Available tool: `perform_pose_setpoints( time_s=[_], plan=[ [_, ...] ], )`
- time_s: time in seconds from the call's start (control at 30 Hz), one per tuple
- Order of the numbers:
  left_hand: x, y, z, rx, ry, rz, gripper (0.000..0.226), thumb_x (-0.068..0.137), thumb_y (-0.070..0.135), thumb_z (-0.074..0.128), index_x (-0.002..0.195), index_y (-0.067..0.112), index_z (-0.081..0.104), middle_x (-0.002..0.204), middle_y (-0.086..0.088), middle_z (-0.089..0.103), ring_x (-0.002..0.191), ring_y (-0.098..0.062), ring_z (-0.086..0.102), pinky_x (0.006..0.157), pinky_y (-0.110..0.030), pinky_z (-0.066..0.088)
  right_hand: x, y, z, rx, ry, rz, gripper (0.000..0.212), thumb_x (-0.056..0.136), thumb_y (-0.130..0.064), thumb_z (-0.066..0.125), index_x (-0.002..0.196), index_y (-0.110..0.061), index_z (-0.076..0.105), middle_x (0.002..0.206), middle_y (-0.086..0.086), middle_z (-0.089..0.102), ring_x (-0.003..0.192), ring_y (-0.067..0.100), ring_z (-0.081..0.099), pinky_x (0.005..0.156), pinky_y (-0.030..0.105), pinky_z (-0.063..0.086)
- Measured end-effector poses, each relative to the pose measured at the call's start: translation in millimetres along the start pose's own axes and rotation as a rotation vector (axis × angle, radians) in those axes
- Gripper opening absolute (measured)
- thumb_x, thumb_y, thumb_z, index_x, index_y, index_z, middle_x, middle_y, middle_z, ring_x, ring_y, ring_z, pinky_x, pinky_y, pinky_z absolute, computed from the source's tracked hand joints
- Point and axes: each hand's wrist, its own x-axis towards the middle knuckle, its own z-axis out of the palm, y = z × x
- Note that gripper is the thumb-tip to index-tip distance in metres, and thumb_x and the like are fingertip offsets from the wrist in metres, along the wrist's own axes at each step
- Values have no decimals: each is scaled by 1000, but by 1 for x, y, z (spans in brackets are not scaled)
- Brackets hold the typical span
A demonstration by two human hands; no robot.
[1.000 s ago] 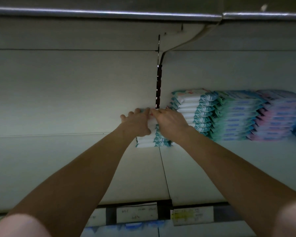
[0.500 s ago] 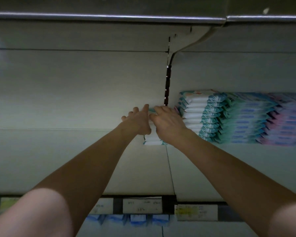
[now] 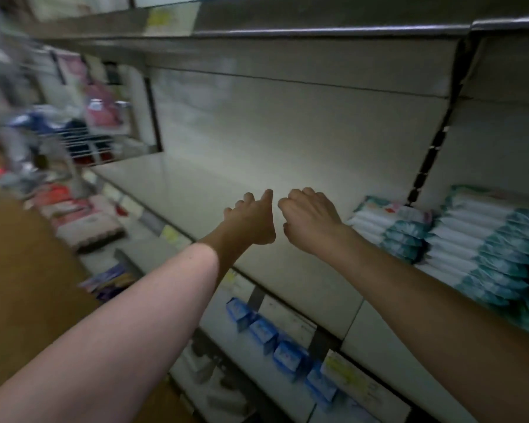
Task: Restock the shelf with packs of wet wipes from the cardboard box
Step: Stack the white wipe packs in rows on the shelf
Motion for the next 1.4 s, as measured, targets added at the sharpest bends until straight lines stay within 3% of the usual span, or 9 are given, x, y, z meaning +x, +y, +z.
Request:
perform_pose_setpoints(
  time_s=[0.3,0.57,0.83,1.0,1.13,1.33,1.4],
  plan=[
    [-129,-102,-2,-54,-16,-482,83,88,19,59,153,26,8,148,-17,29,130,-39,39,108,-52,34,-31,-127,-18,108,-30,-394,29,92,-12,51,120,-7,57,122,12,55,114,28,50,82,30,37],
    [-286,-186,20,-140,-29,-887,89,85,28,68,151,26,10,147,-17,27,132,-39,38,108,-50,29,-94,-282,-23,174,-65,-783,37,92,-22,54,127,-12,55,125,11,58,118,30,52,92,37,44],
    [-472,-237,56,-189,-50,-1268,87,89,24,65,153,25,7,155,-14,19,137,-36,33,109,-47,33,-216,-422,-29,201,-146,-1135,21,93,-17,53,111,-10,60,113,12,60,107,28,54,88,37,47],
    [-569,-258,83,-299,-99,-1398,86,86,24,67,152,26,12,155,-13,17,135,-38,35,106,-50,39,-294,-485,-25,184,-239,-1303,22,94,-16,50,113,-9,59,115,12,60,108,29,54,81,33,44],
    [-644,-274,109,-372,-170,-1451,80,84,25,68,150,21,23,149,-17,28,129,-36,42,102,-46,43,-344,-526,-14,178,-317,-1390,22,96,-16,47,114,-9,58,118,11,59,110,27,55,74,29,39],
    [-741,-293,162,-591,-188,-1581,83,88,24,67,153,22,16,156,-15,19,132,-33,39,96,-39,48,-401,-578,22,102,-414,-1539,22,97,-19,47,113,-9,58,118,12,60,110,29,56,80,32,44],
    [-763,-295,182,-663,-190,-1632,70,89,23,66,147,24,26,154,-15,25,124,-33,45,92,-36,47,-415,-594,35,55,-451,-1594,23,97,-21,47,113,-9,57,119,12,59,110,29,55,85,34,45]
  ],
)
